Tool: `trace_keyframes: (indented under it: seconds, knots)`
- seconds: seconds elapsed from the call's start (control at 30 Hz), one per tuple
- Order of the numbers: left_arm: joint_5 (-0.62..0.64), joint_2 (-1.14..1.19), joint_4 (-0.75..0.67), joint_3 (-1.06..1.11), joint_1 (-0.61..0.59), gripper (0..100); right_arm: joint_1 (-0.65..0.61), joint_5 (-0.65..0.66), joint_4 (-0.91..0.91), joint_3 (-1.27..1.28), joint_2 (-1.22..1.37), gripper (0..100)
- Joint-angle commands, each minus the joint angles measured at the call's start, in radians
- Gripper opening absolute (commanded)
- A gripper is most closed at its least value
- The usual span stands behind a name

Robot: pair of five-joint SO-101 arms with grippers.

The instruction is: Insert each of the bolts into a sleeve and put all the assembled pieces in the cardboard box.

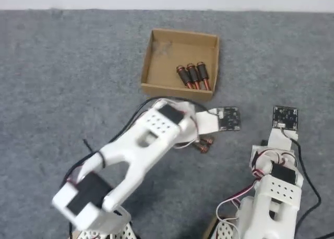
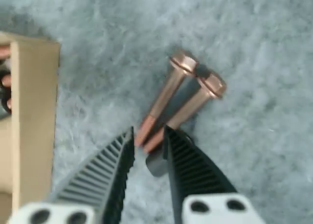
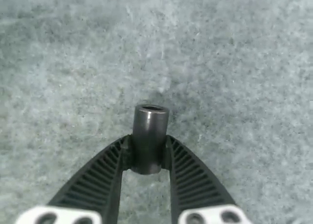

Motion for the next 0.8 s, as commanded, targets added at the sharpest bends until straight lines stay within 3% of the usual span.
trace_keyframes:
  seconds: [0.0, 0.23, 0.6, 0.77]
  knots:
    - [-0.011, 0.098, 0.017, -0.151, 0.032, 9, -0.012, 0.015, -0.016, -0.009, -0.038, 0.7]
    - [-0.012, 0.203, 0.014, -0.197, 0.094, 9, -0.012, 0.015, -0.041, -0.006, -0.031, 0.7]
    - [-0.003, 0.339, 0.017, -0.311, 0.081, 9, -0.012, 0.017, -0.035, -0.005, -0.036, 0.7]
    - [0.104, 0.350, 0.017, -0.311, 0.118, 9, -0.012, 0.017, -0.035, -0.005, -0.036, 0.7]
